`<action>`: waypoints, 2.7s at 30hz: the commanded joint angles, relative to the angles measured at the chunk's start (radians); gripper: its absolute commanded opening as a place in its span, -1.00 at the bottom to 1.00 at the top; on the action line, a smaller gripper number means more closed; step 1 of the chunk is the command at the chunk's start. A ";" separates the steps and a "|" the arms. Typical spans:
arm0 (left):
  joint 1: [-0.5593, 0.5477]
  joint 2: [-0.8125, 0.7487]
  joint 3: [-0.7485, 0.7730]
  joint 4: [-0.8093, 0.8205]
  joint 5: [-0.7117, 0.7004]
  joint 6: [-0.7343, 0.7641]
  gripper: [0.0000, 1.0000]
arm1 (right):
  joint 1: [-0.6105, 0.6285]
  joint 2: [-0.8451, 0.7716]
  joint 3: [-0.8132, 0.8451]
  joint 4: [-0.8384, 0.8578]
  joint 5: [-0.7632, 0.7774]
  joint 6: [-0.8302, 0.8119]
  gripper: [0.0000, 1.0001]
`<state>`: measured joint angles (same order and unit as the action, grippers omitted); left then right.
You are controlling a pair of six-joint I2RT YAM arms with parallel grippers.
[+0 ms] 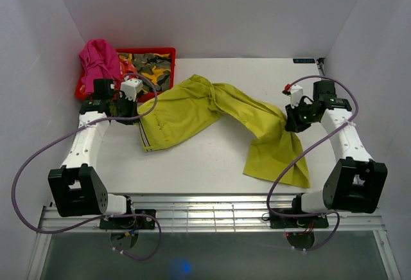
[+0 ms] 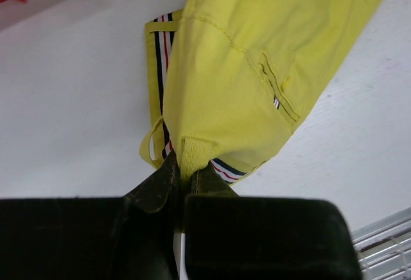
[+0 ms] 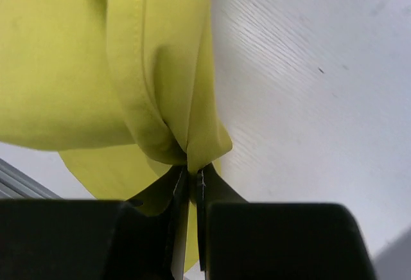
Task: Fold and stack the trousers
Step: Flatten the trousers out
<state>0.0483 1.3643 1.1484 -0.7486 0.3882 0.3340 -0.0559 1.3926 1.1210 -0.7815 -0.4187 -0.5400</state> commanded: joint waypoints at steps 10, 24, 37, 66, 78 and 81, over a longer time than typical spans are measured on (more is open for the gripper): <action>0.304 -0.110 0.025 -0.227 -0.084 0.442 -1.00 | -0.338 -0.098 0.054 -0.292 0.238 -0.724 -0.85; 0.349 0.350 0.213 -0.219 -0.017 0.459 -1.00 | -0.240 0.505 0.405 -0.467 0.146 -0.526 -0.67; 0.354 0.355 0.334 -0.254 0.003 0.410 0.28 | -0.180 0.530 0.728 -0.513 0.181 -0.420 0.85; 0.256 -0.088 -0.446 -0.075 -0.012 0.915 0.44 | -0.203 -0.015 -0.398 -0.128 0.451 -0.526 0.79; 0.222 0.018 -0.458 0.043 -0.049 0.836 -0.54 | -0.205 -0.023 -0.432 -0.022 0.497 -0.509 -0.38; 0.222 -0.013 -0.432 -0.009 -0.040 0.835 -0.97 | -0.208 -0.075 -0.374 -0.097 0.477 -0.528 -0.82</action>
<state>0.2726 1.3621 0.6956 -0.7502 0.3347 1.1671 -0.2600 1.3720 0.7036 -0.8181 0.0746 -1.0554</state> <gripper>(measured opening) 0.067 0.146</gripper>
